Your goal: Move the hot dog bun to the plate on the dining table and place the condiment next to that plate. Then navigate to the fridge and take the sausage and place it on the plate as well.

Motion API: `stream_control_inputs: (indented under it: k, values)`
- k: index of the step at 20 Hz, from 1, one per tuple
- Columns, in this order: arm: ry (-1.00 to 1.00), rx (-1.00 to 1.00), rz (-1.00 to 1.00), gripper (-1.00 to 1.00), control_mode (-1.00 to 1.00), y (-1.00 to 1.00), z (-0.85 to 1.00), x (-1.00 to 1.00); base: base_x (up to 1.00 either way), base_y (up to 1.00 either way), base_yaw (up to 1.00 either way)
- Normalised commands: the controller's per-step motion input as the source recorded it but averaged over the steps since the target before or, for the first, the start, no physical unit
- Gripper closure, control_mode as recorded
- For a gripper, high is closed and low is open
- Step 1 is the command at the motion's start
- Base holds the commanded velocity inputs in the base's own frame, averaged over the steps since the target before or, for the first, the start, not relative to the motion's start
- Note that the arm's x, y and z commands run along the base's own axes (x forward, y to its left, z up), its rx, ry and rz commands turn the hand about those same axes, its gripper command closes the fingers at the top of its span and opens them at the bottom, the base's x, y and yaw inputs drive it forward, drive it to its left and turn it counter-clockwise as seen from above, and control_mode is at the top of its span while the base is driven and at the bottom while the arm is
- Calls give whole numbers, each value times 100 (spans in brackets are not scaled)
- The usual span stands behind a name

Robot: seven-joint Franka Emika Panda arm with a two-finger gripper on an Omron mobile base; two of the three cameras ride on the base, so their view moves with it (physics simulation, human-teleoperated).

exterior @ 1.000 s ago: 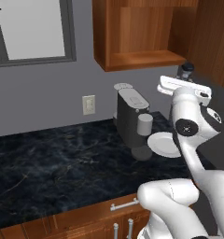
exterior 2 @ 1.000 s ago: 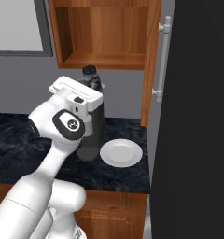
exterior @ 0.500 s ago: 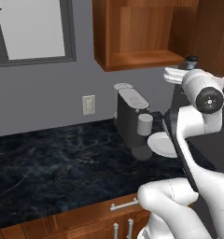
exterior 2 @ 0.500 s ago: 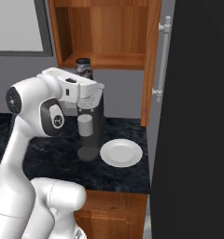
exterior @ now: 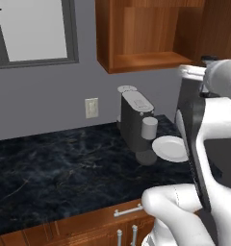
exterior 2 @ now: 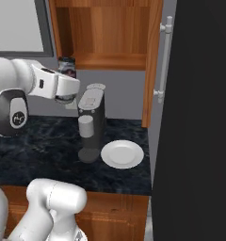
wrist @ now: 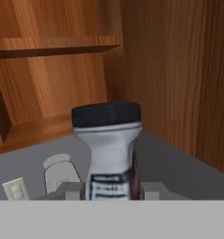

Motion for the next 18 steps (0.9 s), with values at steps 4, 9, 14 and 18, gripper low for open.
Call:
stream_control_inputs:
  k: [4, 9, 14, 18]
  values:
    - [1, 3, 2, 100, -100, 12, 0, -74, 0, 0, 0]
    - [0, -1, 0, 100, -100, 2, 0, -3, 0, 0, 0]
    - [-1, 0, 0, 100, -100, 0, -4, -14, 0, 0, 0]
    - [-9, -1, 7, 100, 100, 1, -9, -50, -21, 3, 5]
